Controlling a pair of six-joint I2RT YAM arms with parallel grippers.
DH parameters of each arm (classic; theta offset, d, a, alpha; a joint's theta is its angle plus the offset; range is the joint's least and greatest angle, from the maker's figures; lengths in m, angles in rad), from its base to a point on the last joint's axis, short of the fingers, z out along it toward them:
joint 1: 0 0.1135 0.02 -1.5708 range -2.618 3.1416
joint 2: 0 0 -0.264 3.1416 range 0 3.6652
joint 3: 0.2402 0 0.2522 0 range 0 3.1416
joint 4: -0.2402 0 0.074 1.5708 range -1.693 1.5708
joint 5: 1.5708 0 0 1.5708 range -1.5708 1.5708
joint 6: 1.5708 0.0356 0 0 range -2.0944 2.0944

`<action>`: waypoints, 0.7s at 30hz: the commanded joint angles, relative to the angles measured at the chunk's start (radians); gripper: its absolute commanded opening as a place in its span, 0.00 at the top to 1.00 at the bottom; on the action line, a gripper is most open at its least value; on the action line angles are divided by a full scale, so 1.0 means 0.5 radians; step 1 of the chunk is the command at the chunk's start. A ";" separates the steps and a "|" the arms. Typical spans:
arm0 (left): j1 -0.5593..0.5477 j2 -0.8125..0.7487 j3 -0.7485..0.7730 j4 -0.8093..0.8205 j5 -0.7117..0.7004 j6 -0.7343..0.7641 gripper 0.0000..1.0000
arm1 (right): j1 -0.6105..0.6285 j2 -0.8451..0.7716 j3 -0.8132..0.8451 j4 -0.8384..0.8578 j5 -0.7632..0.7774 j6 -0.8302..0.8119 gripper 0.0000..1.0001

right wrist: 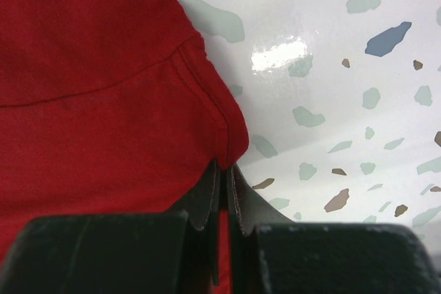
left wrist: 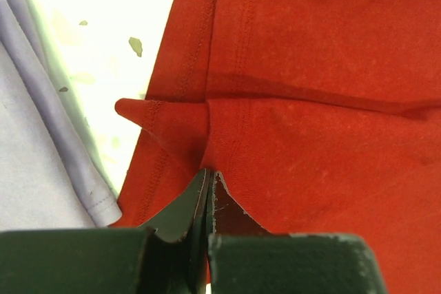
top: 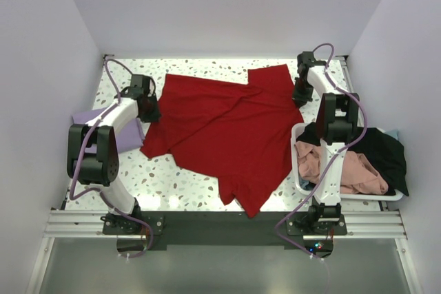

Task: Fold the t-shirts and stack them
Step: Flatten the tshirt out

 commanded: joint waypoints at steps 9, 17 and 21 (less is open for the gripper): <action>0.142 -0.087 -0.107 0.165 0.141 0.028 1.00 | -0.066 -0.003 0.043 -0.028 0.051 0.001 1.00; 0.145 -0.091 -0.242 0.340 0.344 0.025 0.70 | -0.066 -0.006 0.039 -0.037 0.041 0.010 1.00; 0.194 -0.115 -0.294 0.377 0.408 -0.009 0.70 | -0.069 -0.015 0.033 -0.043 0.047 0.010 1.00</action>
